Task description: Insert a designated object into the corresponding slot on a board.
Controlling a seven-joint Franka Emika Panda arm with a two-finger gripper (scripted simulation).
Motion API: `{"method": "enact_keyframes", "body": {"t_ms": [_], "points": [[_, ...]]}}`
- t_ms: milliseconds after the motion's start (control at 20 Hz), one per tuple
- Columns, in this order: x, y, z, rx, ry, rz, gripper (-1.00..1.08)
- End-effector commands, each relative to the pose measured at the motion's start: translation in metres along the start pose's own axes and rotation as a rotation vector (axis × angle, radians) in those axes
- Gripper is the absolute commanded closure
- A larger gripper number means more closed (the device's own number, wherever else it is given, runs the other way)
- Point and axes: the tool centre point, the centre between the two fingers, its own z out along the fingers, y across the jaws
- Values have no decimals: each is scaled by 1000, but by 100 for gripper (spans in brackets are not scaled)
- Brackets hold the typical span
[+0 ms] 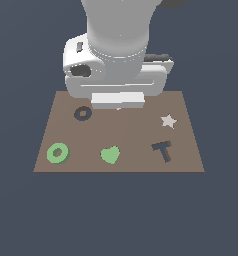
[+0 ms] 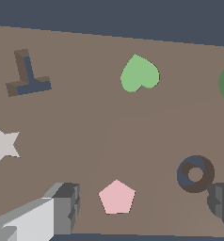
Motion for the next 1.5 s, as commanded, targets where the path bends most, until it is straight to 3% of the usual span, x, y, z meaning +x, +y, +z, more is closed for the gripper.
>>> {"method": "enact_keyframes", "body": {"t_ms": [0,650,1450], "points": [[0,0,0,0,0,0,-92],[7,27,12,3,9,-68,-92],[51,118,56,14,42,-318,-92]]}}
